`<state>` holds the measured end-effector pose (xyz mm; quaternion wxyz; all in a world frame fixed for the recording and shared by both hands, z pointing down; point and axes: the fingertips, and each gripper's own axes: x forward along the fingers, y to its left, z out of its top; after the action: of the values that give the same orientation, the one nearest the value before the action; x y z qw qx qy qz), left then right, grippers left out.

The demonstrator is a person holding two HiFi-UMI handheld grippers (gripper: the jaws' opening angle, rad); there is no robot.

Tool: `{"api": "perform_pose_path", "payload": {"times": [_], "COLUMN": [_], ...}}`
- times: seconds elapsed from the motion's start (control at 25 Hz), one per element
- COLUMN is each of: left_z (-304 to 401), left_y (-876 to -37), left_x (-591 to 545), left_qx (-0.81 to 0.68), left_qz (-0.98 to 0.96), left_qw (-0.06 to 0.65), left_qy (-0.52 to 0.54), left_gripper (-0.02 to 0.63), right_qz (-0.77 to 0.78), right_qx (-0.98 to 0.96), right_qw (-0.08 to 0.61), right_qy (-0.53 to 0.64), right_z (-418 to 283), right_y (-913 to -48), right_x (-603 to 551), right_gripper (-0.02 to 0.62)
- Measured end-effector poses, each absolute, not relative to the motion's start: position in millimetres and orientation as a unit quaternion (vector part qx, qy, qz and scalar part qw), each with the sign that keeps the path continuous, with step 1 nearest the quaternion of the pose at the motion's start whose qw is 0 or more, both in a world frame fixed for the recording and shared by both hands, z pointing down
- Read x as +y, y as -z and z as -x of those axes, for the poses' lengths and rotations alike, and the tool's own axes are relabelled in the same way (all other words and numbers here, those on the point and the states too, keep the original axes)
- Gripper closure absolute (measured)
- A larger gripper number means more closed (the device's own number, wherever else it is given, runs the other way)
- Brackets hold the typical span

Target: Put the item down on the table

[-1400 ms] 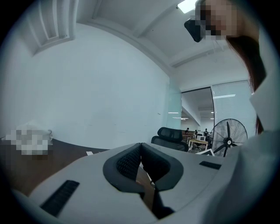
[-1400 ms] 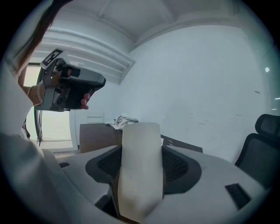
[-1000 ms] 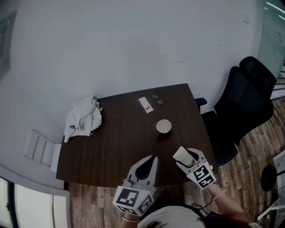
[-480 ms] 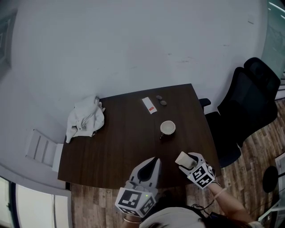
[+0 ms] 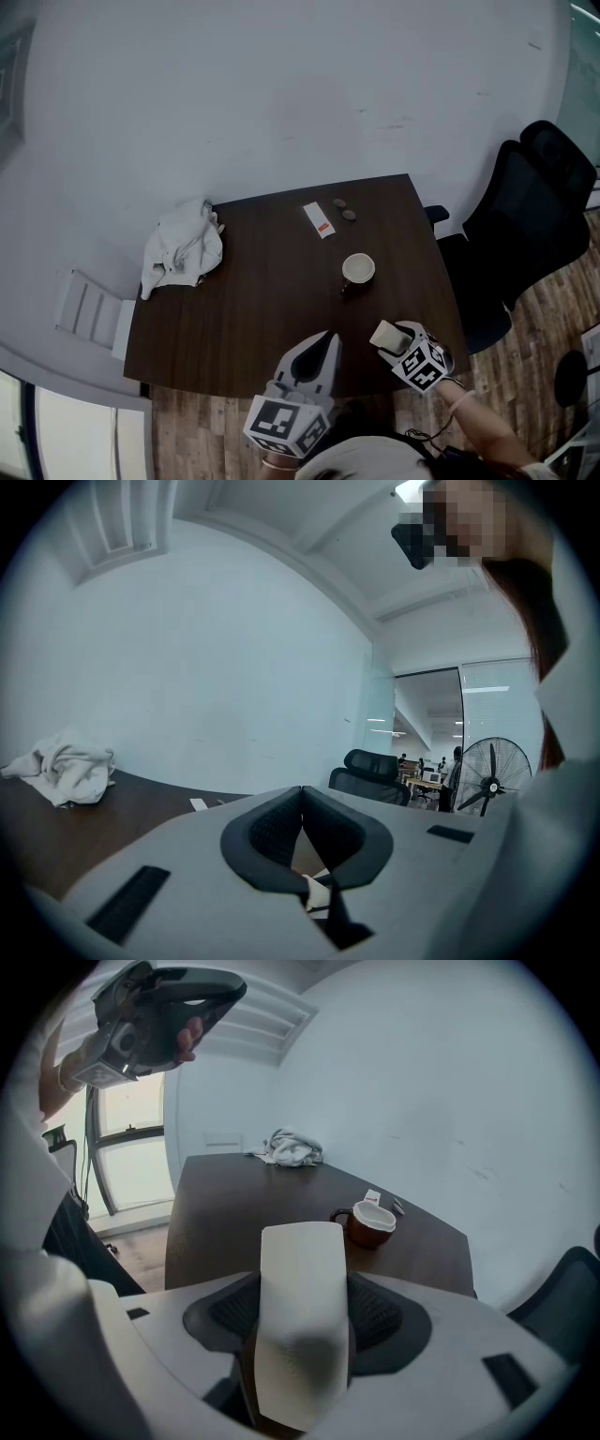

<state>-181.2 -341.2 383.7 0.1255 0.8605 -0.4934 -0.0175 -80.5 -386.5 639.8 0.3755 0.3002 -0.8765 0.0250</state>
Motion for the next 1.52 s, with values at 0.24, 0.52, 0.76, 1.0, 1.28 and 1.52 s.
{"api": "perform_pose_path", "payload": {"times": [0.24, 0.52, 0.76, 1.0, 1.28, 1.52], "left_z": [184, 187, 189, 190, 189, 188], "left_y": [-387, -392, -393, -395, -397, -398], "left_x": [-345, -350, -354, -357, -360, -359], "left_qx": [-0.498, -0.501, -0.504, -0.506, -0.509, -0.511], "left_qz": [-0.857, -0.855, -0.853, -0.851, -0.849, -0.848], "left_qw": [0.128, 0.135, 0.136, 0.138, 0.139, 0.14], "left_qy": [0.015, 0.012, 0.01, 0.008, 0.006, 0.004], "left_gripper": [0.588, 0.588, 0.588, 0.588, 0.588, 0.588], "right_qz": [-0.287, -0.275, -0.265, -0.257, -0.243, -0.233], "right_qx": [-0.874, -0.872, -0.87, -0.869, -0.866, -0.864], "right_qw": [0.392, 0.404, 0.413, 0.421, 0.433, 0.443], "right_qy": [-0.028, -0.035, -0.041, -0.047, -0.054, -0.062], "right_z": [87, 95, 99, 104, 106, 108], "right_y": [-652, -665, -676, -687, -699, -709], "right_x": [-394, -403, -409, -413, -417, -418], "right_gripper": [0.307, 0.307, 0.307, 0.307, 0.307, 0.307]}}
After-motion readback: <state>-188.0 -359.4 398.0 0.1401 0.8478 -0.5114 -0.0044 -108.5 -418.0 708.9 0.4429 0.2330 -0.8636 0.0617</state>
